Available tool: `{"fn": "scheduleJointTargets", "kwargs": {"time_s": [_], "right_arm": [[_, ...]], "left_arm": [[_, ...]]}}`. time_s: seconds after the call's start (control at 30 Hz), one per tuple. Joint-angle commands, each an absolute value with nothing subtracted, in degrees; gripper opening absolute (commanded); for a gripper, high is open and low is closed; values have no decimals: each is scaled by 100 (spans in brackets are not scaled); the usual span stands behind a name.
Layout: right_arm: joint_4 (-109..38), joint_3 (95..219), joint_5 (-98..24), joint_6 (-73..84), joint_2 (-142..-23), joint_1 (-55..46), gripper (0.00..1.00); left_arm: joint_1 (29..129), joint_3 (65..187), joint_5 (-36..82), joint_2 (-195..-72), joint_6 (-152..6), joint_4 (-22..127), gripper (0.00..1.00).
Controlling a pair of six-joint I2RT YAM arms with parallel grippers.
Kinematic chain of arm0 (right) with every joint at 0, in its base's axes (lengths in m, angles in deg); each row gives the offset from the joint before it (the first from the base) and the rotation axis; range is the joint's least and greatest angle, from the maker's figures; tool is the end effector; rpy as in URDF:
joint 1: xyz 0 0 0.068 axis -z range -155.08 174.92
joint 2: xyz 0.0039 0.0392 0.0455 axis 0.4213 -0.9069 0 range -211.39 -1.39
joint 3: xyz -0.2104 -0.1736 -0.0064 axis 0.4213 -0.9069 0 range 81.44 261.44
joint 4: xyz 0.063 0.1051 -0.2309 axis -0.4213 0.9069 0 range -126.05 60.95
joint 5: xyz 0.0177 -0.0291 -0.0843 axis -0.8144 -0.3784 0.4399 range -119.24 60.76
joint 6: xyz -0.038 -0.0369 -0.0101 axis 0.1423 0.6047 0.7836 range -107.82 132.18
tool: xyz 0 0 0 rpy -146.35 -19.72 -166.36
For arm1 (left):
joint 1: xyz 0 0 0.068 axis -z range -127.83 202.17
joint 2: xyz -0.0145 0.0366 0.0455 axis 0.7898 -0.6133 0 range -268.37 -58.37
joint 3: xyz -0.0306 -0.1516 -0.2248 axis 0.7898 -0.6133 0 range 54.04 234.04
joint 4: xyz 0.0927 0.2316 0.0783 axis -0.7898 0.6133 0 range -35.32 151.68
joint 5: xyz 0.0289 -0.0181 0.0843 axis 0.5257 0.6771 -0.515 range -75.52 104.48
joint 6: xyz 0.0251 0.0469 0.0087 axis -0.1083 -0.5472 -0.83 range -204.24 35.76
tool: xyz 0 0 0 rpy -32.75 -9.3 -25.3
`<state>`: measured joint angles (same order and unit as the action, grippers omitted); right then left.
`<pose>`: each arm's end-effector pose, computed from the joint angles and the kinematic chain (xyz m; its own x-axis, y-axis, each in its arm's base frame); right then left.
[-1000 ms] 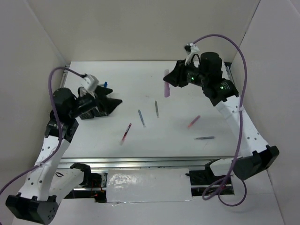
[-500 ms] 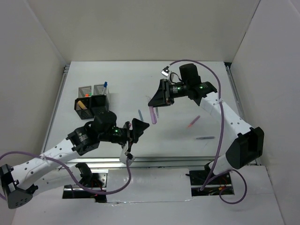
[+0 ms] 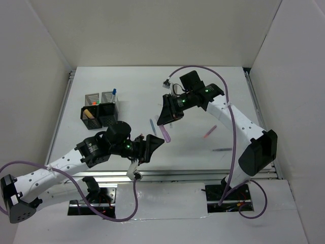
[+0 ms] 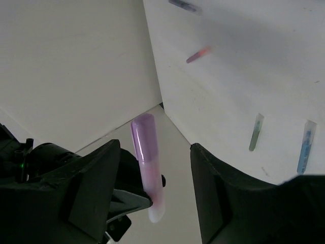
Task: Sort the stationery into containers
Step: Place the pen in the storage box.
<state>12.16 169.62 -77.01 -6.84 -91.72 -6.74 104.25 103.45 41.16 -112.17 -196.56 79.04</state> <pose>0.2680 0.1963 0.3528 -0.8657 -0.2765 -0.4173 -0.5000 0.4382 0.7470 0.1139 -0.1721 0.3167 0.9881 0.0766 0.1331 -0.0860 -0.4417 0.8930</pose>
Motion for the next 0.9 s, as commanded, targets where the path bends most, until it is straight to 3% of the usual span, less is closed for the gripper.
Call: {"fn": "scheduleJointTargets", "kwargs": {"time_s": [0.0, 0.43, 0.73, 0.87], "right_arm": [[1282, 17276, -7451, -574, -9245, -725, 0], [1211, 17575, -6607, -935, -9438, -1146, 0], [1212, 17540, -6159, -979, -9465, -1331, 0], [1203, 17619, -6123, -1014, -9517, -1349, 0]], "left_arm": [[10473, 10563, 4305, -11118, -19938, 7946, 70], [10754, 10598, 3487, -11576, -19446, 7578, 73], [10781, 10466, 3083, -11795, -19481, 7296, 67], [10798, 10457, 3039, -11909, -19463, 7252, 59]]}}
